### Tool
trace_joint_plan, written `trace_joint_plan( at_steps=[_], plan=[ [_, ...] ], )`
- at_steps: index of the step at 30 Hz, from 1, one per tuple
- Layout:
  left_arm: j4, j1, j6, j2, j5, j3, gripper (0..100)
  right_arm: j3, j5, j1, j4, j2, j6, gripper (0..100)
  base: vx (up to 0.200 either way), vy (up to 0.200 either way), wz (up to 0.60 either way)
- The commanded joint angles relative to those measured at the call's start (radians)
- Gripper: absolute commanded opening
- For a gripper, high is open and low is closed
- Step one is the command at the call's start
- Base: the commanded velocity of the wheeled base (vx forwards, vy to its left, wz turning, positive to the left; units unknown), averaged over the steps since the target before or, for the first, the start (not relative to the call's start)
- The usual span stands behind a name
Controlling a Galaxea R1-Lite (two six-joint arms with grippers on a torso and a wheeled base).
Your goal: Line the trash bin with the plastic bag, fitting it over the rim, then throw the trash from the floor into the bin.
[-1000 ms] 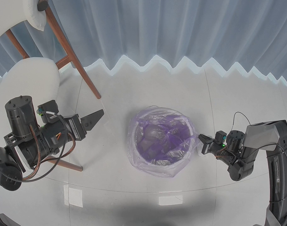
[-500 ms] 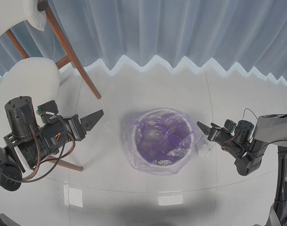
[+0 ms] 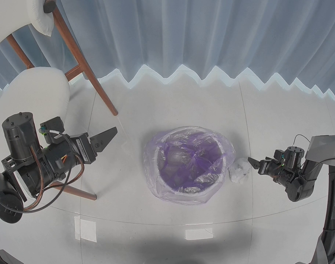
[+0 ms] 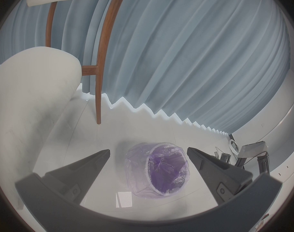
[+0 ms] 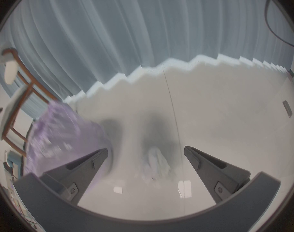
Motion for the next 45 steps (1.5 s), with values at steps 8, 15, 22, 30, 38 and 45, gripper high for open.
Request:
trace_joint_plan(
  at_steps=[8, 15, 22, 30, 38, 45],
  plan=[
    [-0.001, 0.055, 0.007, -0.027, -0.015, 0.014, 100, -0.409, -0.077, -0.082, 0.584, 0.111, -0.079, 100, 0.0, 0.0, 0.0],
    [-0.001, 0.057, 0.009, -0.029, -0.015, 0.022, 100, -0.483, -0.071, -0.051, 0.616, 0.154, -0.083, 100, 0.0, 0.0, 0.0],
    [-0.001, 0.058, 0.01, -0.043, -0.015, 0.039, 100, -0.498, -0.07, 0.016, 0.619, 0.182, -0.083, 100, 0.0, 0.0, 0.0],
    [-0.001, 0.064, 0.018, -0.061, -0.014, 0.065, 100, -0.558, -0.07, 0.032, 0.773, 0.191, -0.076, 100, 0.0, 0.0, 0.0],
    [-0.013, 0.081, 0.024, -0.096, -0.015, 0.106, 100, -0.575, -0.047, 0.032, 0.777, 0.196, -0.065, 0, 0.0, 0.0, 0.0],
    [-0.061, 0.147, 0.073, -0.172, -0.038, 0.227, 100, -0.503, -0.047, 0.032, 0.609, 0.199, -0.045, 0, 0.0, 0.0, 0.0]
  ],
)
